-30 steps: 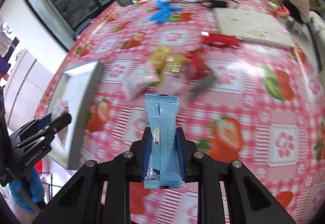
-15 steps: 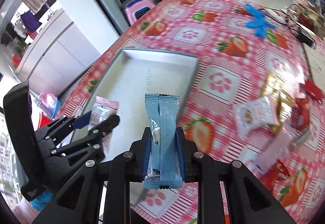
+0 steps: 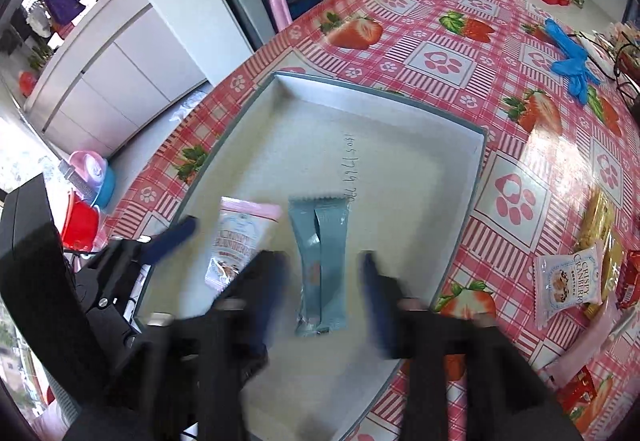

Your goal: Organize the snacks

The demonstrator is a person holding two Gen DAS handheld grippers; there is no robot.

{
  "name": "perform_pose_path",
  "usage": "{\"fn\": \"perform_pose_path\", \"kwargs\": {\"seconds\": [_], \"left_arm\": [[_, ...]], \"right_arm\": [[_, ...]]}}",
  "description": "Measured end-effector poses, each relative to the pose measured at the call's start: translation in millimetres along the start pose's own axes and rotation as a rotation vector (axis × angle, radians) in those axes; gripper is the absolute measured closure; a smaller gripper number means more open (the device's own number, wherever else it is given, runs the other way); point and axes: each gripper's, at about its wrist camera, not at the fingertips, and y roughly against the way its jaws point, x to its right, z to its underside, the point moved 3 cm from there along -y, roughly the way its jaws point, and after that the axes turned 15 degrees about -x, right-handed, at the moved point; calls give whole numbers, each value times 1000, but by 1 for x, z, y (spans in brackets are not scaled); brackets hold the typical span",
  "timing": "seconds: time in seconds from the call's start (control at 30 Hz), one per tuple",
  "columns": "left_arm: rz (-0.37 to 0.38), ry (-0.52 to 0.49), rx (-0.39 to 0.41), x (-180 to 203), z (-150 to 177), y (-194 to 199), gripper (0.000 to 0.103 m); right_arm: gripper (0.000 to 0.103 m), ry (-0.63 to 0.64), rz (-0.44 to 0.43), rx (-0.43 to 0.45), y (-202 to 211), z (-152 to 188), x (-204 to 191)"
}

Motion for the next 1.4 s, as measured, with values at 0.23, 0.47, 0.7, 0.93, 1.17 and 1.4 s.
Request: {"fn": "perform_pose_path", "kwargs": {"seconds": [0.23,0.47,0.7,0.93,1.17,1.4], "left_arm": [[3,-13,10,-6,-14,-2,19],[30,-111,73,31,-11,34,19],[64,-367,93,121,-3,53,19],[48,-525,14,204,-5,32,19],[29,-556,-29,259,-27,-2,19],[9,-568,-80,288,-38,-42,36]], "right_arm": [[7,-86,92,60,24,19,42],[7,-306,200,113,51,74,137],[7,-537,167,98,45,143,218],[9,-483,137,87,18,152,214],[72,-444,190,131,29,172,236],[72,-531,188,190,46,231,277]]}}
